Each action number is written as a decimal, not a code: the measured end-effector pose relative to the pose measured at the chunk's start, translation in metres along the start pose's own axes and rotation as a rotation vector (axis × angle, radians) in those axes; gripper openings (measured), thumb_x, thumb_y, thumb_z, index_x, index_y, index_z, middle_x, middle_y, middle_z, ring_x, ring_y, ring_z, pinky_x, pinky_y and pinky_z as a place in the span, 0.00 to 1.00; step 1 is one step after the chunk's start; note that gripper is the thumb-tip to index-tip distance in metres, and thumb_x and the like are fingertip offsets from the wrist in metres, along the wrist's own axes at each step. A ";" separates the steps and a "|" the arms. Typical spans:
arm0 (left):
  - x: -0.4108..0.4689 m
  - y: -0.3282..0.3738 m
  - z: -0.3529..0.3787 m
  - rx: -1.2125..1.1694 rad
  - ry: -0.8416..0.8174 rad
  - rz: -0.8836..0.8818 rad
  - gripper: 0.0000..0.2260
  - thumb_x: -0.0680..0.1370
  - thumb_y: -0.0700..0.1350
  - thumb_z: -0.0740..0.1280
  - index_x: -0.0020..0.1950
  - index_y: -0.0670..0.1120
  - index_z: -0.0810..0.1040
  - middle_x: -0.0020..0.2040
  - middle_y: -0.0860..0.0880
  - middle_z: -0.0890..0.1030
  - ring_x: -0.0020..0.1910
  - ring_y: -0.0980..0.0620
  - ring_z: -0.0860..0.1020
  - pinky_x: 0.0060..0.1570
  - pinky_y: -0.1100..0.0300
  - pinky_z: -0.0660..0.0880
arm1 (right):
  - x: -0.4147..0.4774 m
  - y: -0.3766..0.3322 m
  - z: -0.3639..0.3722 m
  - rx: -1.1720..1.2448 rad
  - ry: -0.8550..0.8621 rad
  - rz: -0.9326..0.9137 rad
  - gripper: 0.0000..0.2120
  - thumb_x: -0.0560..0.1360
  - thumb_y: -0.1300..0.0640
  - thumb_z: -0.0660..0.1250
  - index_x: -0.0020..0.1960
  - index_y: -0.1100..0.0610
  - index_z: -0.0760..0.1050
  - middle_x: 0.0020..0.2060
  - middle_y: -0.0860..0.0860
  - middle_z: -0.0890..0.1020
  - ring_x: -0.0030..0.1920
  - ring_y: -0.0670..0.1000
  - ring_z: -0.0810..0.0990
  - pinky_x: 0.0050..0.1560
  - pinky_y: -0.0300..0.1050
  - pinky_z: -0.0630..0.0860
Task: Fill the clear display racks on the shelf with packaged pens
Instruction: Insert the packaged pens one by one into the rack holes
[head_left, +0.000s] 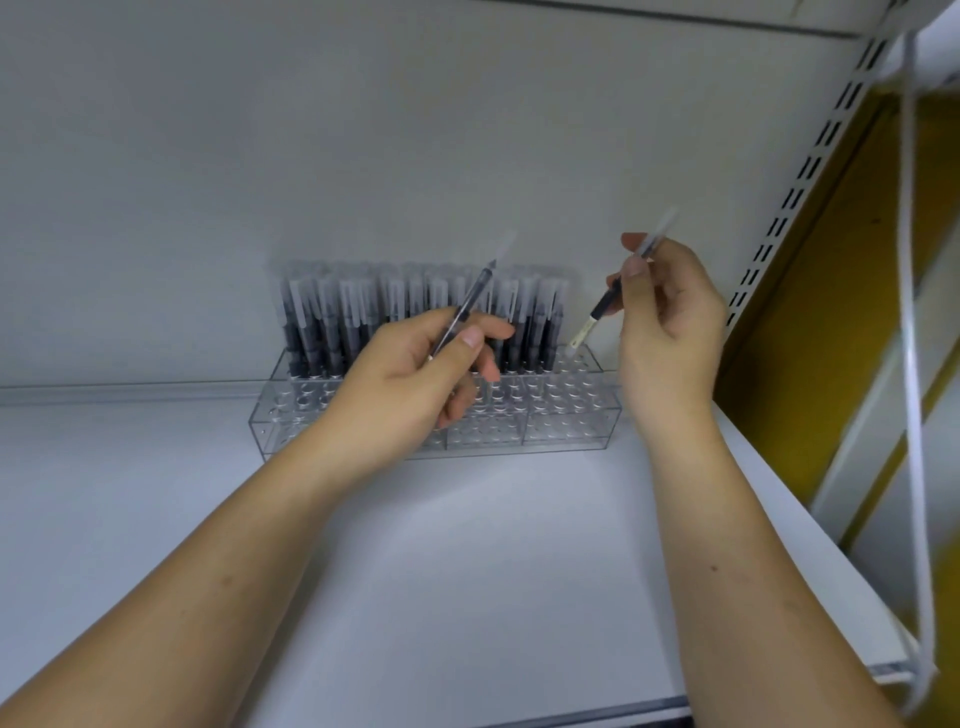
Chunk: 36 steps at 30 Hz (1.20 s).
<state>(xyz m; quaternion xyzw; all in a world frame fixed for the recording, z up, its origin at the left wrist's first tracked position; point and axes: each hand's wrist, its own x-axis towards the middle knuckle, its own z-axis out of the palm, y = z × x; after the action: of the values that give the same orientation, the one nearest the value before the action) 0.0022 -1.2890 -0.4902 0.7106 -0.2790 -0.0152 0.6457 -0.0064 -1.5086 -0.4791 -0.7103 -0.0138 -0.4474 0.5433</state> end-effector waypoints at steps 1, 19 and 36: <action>0.000 0.001 0.001 -0.030 -0.003 -0.013 0.11 0.87 0.41 0.59 0.61 0.44 0.82 0.39 0.50 0.78 0.30 0.49 0.68 0.30 0.56 0.61 | 0.000 0.003 0.001 -0.033 0.003 -0.003 0.09 0.85 0.58 0.62 0.61 0.55 0.79 0.43 0.41 0.83 0.43 0.47 0.83 0.50 0.47 0.82; -0.001 0.010 0.000 -0.119 0.058 -0.078 0.10 0.87 0.42 0.60 0.57 0.46 0.81 0.30 0.55 0.62 0.27 0.53 0.57 0.29 0.60 0.55 | 0.003 0.028 0.014 -0.288 -0.204 0.026 0.05 0.81 0.59 0.67 0.56 0.51 0.77 0.43 0.43 0.81 0.42 0.42 0.80 0.44 0.36 0.77; 0.001 0.008 0.000 -0.192 0.049 -0.109 0.15 0.88 0.42 0.54 0.56 0.44 0.81 0.32 0.50 0.66 0.27 0.52 0.55 0.30 0.58 0.51 | 0.001 0.029 0.011 -0.346 -0.228 0.163 0.02 0.80 0.59 0.68 0.51 0.55 0.80 0.40 0.48 0.84 0.42 0.49 0.84 0.48 0.48 0.82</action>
<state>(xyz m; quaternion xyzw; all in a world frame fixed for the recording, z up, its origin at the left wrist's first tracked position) -0.0004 -1.2893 -0.4822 0.6598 -0.2215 -0.0594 0.7156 0.0157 -1.5127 -0.5003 -0.8376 0.0595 -0.3145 0.4426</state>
